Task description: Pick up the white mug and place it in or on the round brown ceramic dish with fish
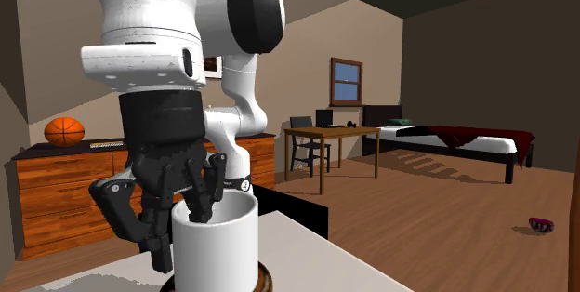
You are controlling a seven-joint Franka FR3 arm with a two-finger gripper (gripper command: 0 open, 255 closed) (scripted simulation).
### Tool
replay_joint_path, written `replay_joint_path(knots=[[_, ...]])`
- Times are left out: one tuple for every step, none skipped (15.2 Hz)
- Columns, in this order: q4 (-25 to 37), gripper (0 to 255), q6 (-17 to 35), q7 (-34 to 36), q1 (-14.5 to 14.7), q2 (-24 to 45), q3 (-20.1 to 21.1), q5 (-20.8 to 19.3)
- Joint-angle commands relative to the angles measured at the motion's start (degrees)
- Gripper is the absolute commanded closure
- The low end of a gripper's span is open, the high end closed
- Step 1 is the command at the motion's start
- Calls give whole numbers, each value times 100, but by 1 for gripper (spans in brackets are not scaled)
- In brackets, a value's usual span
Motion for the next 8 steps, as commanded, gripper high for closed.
replay_joint_path(knots=[[-5, 0, 4, -2, 1, 6, 4, 4], [-5, 0, 3, -1, 1, 6, 4, 4], [-4, 0, 3, -2, 0, 7, 4, 4], [-3, 0, 2, -2, 1, 7, 4, 4], [4, 0, -4, 1, 1, 8, 4, 4], [96, 0, -161, 40, 8, -72, -23, -59], [198, 0, -322, 77, 13, -145, -47, -116], [308, 0, -487, 112, 14, -211, -69, -169]])
